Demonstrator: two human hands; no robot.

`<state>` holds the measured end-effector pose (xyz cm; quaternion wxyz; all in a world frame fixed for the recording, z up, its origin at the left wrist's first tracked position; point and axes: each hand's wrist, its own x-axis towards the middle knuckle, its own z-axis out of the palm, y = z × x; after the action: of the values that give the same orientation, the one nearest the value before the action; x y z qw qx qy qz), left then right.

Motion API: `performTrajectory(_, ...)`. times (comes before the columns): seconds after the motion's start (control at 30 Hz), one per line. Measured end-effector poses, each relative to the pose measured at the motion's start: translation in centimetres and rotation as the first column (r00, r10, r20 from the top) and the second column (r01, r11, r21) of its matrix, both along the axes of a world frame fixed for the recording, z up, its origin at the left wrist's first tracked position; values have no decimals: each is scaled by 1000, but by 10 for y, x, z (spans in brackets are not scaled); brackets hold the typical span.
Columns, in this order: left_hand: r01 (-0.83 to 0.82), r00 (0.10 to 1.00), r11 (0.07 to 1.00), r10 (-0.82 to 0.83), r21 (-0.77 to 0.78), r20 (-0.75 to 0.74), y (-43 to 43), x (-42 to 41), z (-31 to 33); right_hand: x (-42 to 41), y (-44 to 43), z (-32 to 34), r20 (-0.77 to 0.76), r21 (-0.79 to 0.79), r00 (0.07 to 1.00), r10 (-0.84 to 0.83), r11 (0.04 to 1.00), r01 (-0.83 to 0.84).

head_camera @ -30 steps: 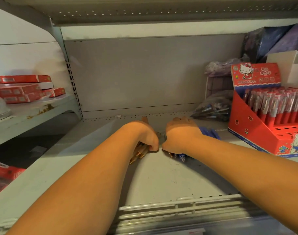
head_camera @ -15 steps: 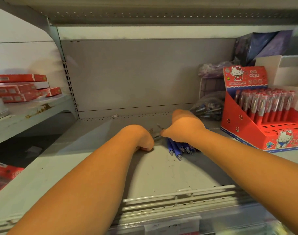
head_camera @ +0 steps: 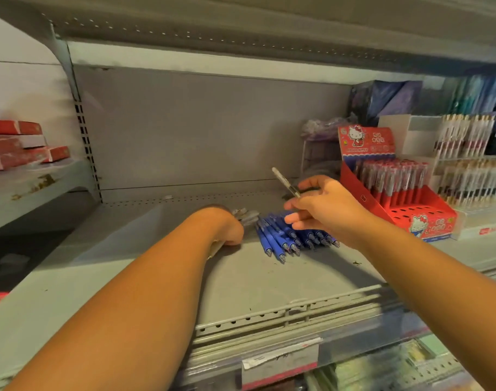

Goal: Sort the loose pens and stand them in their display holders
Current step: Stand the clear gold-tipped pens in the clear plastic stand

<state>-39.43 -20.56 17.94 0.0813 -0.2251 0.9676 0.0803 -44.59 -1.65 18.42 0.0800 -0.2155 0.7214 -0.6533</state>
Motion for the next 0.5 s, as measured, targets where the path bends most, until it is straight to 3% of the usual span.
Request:
performTrajectory(0.13,-51,950,930,158,365,-268,-14,7,15,15,19,1,-12,-26,999,40,999,-40)
performTrajectory(0.27,182,864,776,167,604,-474,-3,10,31,27,29,1,45,-241,997,57,969,-44)
performTrajectory(0.37,441,771,532,189,723,-609,29,18,47,38,40,-1,55,-395,996,72,918,-45)
performTrajectory(0.5,718,632,258,145,646,-761,83,37,58,48,68,0,104,-570,989,105,821,-28)
